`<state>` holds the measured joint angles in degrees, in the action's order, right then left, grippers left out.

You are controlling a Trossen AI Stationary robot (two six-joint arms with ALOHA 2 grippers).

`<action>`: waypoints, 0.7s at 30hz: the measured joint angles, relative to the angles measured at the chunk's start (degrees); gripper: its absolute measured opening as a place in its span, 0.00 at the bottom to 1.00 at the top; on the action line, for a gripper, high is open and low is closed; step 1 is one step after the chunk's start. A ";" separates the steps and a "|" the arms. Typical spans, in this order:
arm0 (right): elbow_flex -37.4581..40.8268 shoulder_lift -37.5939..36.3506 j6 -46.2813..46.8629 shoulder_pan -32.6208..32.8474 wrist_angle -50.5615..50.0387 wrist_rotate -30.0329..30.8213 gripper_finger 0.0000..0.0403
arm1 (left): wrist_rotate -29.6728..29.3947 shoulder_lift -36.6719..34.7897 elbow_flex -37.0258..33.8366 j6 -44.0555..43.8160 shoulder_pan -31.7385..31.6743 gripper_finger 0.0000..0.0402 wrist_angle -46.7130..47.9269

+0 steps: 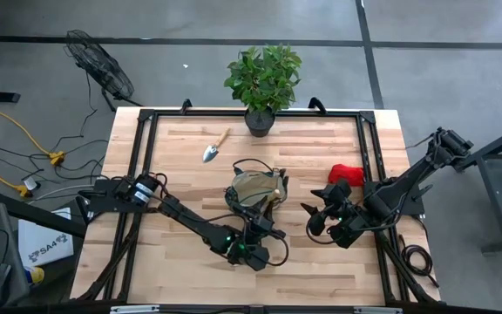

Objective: Pick & Place Garden tools in Gardening bag
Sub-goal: Put the right brown trowel into the gardening bag

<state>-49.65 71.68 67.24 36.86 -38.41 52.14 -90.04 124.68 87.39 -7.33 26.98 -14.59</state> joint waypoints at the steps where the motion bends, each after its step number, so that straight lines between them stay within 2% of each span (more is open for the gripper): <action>1: 0.00 0.00 -0.02 0.02 0.02 0.00 0.64 | 0.00 0.00 -0.01 -0.02 0.00 0.23 0.05; 15: -0.02 0.00 -0.01 0.00 0.02 0.02 0.64 | 0.00 0.00 -0.02 1.49 0.00 0.24 0.22; 21: -0.01 0.00 -0.01 0.02 0.02 0.01 0.64 | 0.12 0.00 -0.02 2.24 0.00 0.15 0.19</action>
<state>-49.66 71.68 67.23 36.88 -38.39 52.15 -89.92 124.68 87.37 -5.10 26.98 -14.39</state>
